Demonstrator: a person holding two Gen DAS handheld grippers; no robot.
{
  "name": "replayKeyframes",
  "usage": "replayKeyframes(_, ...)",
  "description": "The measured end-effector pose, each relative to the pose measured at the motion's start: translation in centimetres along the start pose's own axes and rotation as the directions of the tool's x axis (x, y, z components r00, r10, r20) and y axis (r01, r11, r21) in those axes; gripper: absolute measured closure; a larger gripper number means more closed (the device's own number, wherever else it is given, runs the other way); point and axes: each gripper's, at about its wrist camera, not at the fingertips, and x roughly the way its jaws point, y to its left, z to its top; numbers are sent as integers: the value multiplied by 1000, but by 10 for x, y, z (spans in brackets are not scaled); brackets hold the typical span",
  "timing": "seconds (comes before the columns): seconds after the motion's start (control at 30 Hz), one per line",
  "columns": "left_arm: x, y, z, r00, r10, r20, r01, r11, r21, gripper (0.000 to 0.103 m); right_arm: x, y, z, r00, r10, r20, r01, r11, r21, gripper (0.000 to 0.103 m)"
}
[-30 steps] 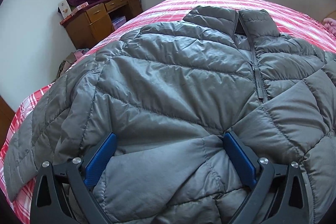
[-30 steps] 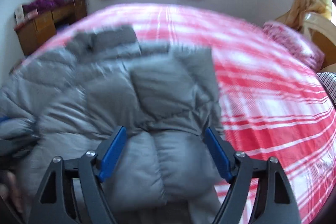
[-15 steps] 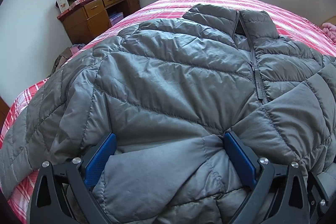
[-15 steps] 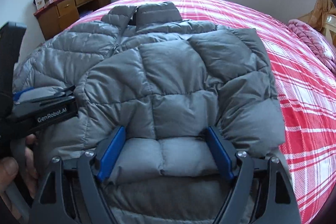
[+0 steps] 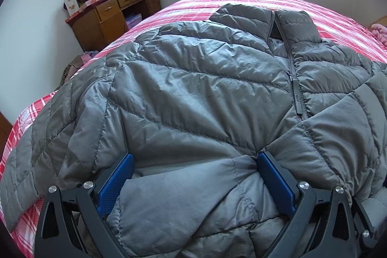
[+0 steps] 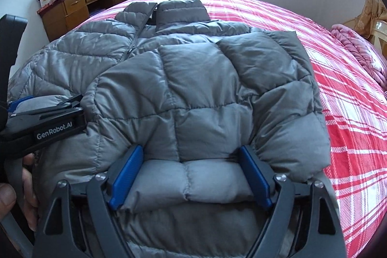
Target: Fold large clothes
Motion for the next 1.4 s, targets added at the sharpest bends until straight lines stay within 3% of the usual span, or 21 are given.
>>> replayKeyframes(0.07, -10, 9, 5, 1000, -4, -24, 5, 1000, 31, 1, -1, 0, 2, 1000, -1, -8, 1, 1000, -2, 17)
replayKeyframes(0.13, -37, 33, 8, 999, -37, 19, 36, 999, 20, 1, -9, -4, 6, 1000, 8, -15, -8, 1000, -8, 17)
replayKeyframes(0.2, -67, 67, 3, 995, -68, 69, 65, 997, 38, 1, -39, -12, 5, 998, -16, 57, 14, 1000, 28, 12)
replayKeyframes(0.23, -80, 86, -3, 994, -56, 94, 52, 998, 46, 1, -56, -17, 1, 996, -13, 88, 9, 999, 47, 6)
replayKeyframes(0.33, -98, 158, -28, 992, 37, 121, -42, 999, 34, 1, -90, -26, -18, 994, 13, 111, -21, 997, 68, 5)
replayKeyframes(0.4, -97, 211, -46, 986, 127, 106, -128, 992, 0, 1, -107, -27, -40, 993, 33, 117, -39, 998, 55, 5)
replayKeyframes(0.53, -95, 301, -77, 954, 290, 71, -284, 955, -81, 1, -121, -12, -76, 991, 23, 135, -23, 1000, 1, 5)
replayKeyframes(0.63, -87, 347, -96, 947, 322, -11, -320, 937, -143, 1, -125, -3, -90, 988, 16, 151, -15, 1000, -11, 5)
replayKeyframes(0.73, -73, 375, -113, 964, 247, -99, -264, 937, -227, 1, -136, 7, -94, 983, 45, 176, -44, 999, -7, 5)
replayKeyframes(0.83, -64, 377, -115, 978, 188, -86, -204, 945, -256, 3, -145, 14, -96, 978, 63, 198, -60, 998, -17, 5)
replayKeyframes(0.93, -66, 369, -106, 984, 168, -63, -179, 955, -238, 64, -150, 17, -96, 975, 58, 213, -55, 998, -23, 5)
replayKeyframes(1.0, -74, 362, -93, 986, 160, -40, -165, 958, -233, 79, -153, 15, -96, 973, 51, 226, -51, 999, -6, 5)
replayKeyframes(1.1, -108, 337, -69, 973, 221, 61, -208, 962, -177, 82, -160, 7, -100, 967, 39, 251, -49, 998, 33, 5)
replayKeyframes(1.2, -141, 312, -52, 959, 235, 158, -212, 965, -152, 83, -162, -3, -102, 963, 27, 267, -49, 996, 76, 5)
replayKeyframes(1.3, -171, 277, -35, 943, 214, 255, -193, 975, -106, 84, -161, -15, -102, 964, 18, 265, -54, 990, 128, 5)
replayKeyframes(1.4, -196, 227, -26, 930, 145, 338, -146, 989, -24, 84, -160, -24, -103, 964, 19, 265, -64, 985, 162, 5)
